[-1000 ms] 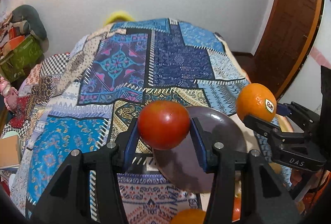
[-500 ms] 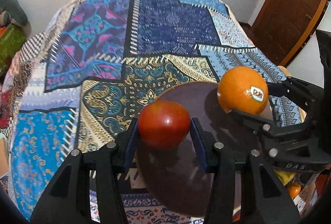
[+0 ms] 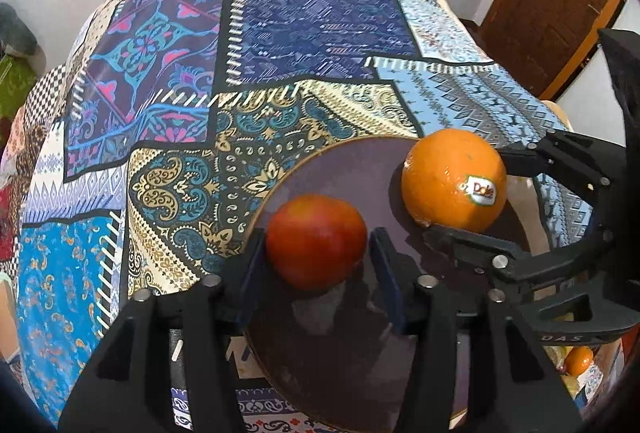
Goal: Organize fruits
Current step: 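Carry the tomato with the left tool onto the dark plate while the right tool places the orange there, then open both tools and withdraw them from the plate toward the loose fruit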
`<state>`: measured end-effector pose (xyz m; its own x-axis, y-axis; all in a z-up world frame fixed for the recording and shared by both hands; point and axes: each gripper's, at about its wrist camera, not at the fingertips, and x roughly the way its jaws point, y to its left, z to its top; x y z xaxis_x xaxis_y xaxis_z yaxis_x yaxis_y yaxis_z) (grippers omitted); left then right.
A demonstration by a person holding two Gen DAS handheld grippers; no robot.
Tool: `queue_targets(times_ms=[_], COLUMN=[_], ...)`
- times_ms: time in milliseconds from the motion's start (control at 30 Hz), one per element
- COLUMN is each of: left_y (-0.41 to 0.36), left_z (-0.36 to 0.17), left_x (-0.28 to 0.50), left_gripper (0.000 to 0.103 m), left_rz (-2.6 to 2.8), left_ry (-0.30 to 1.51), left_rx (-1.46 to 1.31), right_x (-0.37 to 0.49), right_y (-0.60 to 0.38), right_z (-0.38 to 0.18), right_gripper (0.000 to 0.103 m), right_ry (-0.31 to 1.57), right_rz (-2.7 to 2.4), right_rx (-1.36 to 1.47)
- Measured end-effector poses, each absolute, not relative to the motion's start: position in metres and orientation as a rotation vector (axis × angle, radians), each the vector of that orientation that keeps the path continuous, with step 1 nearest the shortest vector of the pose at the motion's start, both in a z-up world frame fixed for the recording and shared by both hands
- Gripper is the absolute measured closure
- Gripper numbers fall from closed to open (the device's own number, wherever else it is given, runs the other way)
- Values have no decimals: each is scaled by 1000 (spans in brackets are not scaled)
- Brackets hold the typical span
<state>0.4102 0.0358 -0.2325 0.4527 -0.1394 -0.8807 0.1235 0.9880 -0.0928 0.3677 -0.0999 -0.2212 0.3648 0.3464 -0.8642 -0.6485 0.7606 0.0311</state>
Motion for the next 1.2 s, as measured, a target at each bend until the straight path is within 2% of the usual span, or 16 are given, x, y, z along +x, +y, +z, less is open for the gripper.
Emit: queue_targets(times_ms=[133, 400, 767, 900, 1000, 1200], left_y=[37, 39, 38, 41, 45, 48], left_z=[-228, -196, -142, -136, -138, -155], left_x=[406, 376, 293, 262, 241, 208], left_gripper=[35, 35, 31, 29, 24, 23], left_rz=[-165, -157, -147, -128, -116, -88], left_ry=[1070, 988, 875, 853, 856, 890], left_rx=[-21, -25, -21, -20, -32, -67], right_x=[365, 340, 272, 243, 220, 190], right_y=[-106, -126, -171, -187, -197, -207], right_z=[-222, -197, -142, -131, -130, -143], right_gripper=[34, 32, 32, 32, 32, 32], right_ry=[1016, 928, 772, 720, 690, 697], right_rz=[666, 641, 610, 577, 539, 507], right_rx=[-315, -279, -148, -125, -128, -103])
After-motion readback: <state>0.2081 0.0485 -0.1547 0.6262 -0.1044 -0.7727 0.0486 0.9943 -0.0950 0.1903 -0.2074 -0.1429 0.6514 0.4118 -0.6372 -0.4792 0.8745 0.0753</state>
